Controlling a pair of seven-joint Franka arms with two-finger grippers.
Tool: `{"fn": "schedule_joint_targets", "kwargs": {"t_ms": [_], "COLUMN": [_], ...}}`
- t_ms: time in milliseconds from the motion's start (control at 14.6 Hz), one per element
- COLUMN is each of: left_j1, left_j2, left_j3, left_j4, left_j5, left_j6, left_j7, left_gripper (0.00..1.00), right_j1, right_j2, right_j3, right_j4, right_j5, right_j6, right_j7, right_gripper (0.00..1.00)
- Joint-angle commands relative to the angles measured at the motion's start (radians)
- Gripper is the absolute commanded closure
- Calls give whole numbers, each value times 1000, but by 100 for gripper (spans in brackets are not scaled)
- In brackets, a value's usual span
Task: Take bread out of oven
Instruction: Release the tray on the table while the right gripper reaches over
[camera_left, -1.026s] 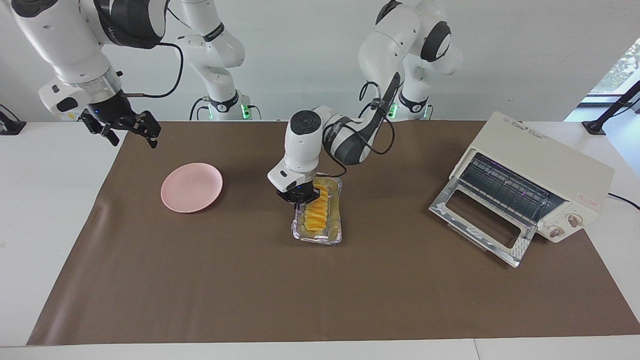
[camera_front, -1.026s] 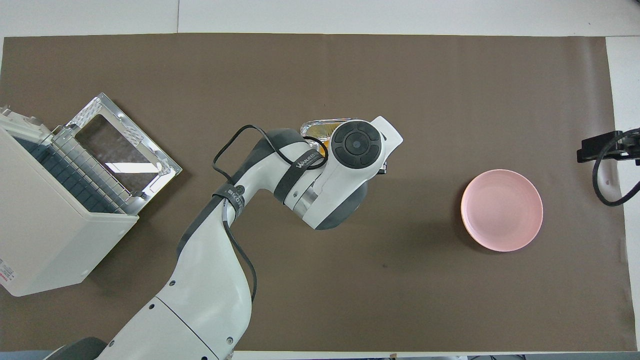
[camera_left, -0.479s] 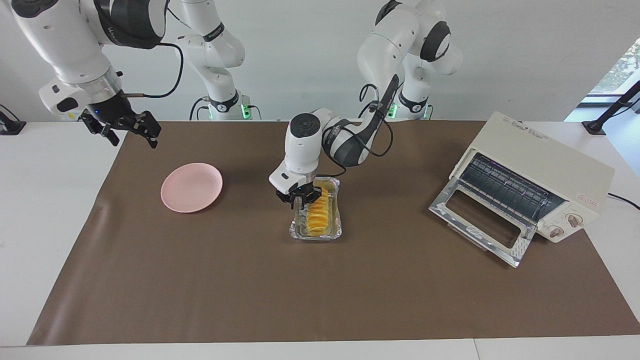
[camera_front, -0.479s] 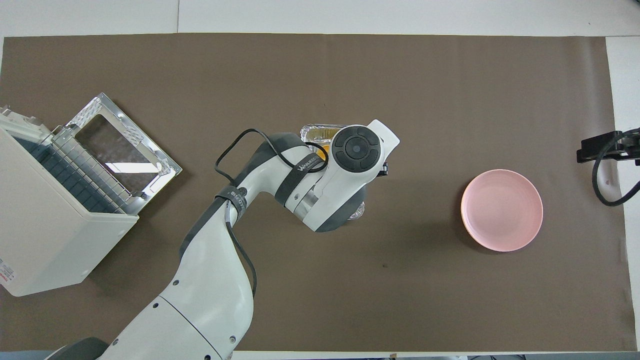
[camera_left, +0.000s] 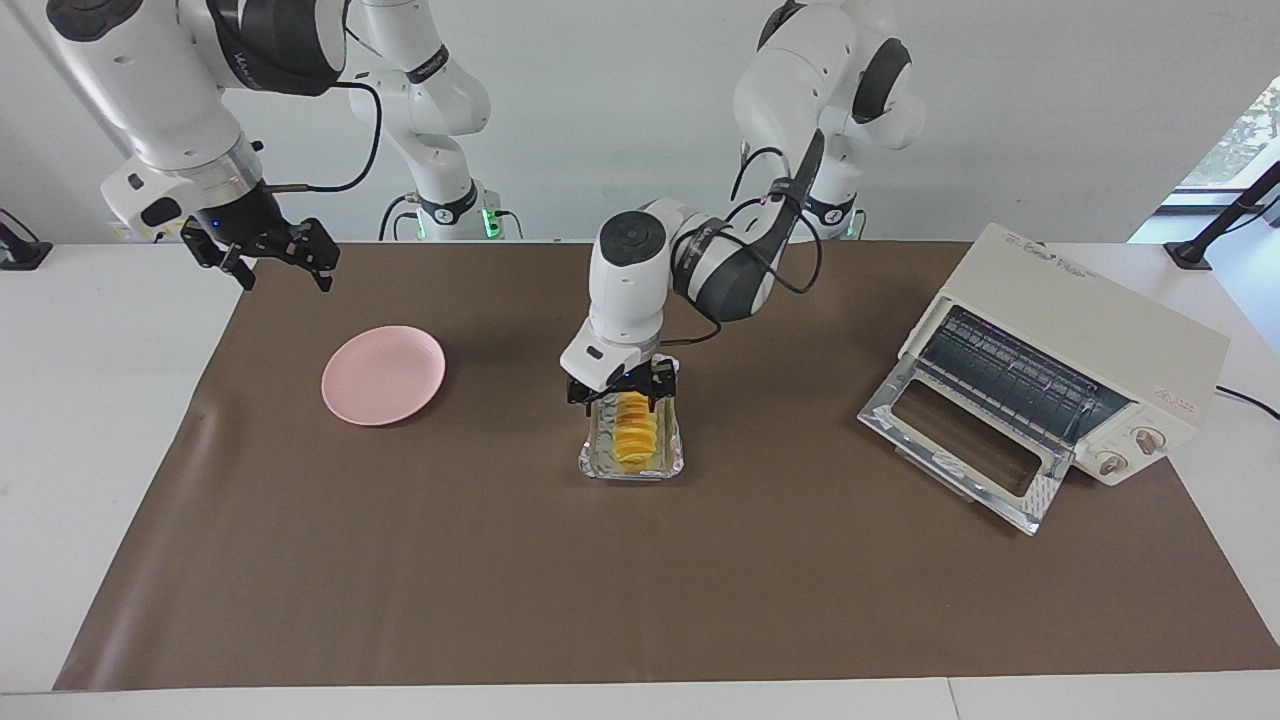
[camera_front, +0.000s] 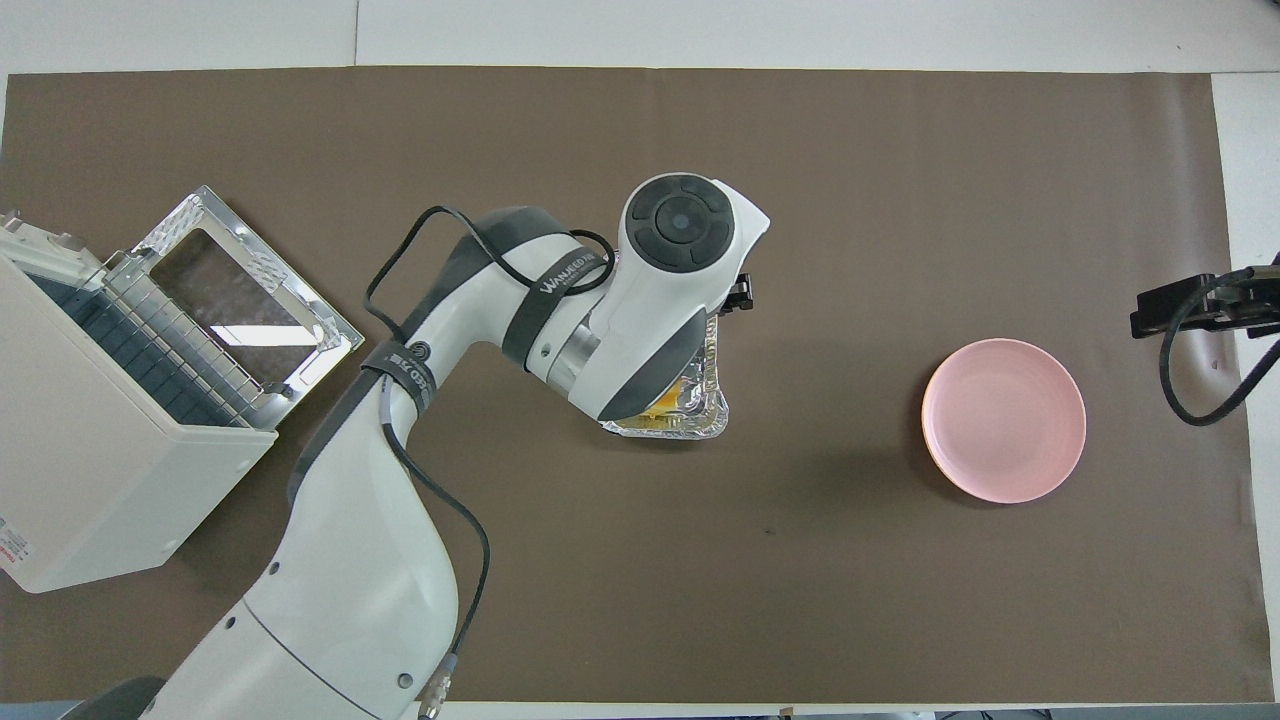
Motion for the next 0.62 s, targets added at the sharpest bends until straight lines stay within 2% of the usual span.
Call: {"fn": "schedule_joint_targets", "kwargs": {"t_ms": [0, 342, 547], "left_j1": [104, 284, 421], "left_j2": [-155, -266, -305], "left_j3": [-2, 2, 3], "left_j4": [-63, -80, -99], "left_j5": [-48, -41, -41], "left_j6": [-85, -258, -298], "left_j7": [1, 21, 148], "left_gripper": [0, 0, 0], "right_j1": [12, 66, 112], "right_j2": [-40, -40, -45], "right_j3": [4, 4, 2], "right_j4": [-51, -56, -122], "right_j5": [8, 18, 20], "right_j6": [15, 23, 121], "right_j7": [-40, 42, 95], "right_gripper": [0, 0, 0]}}
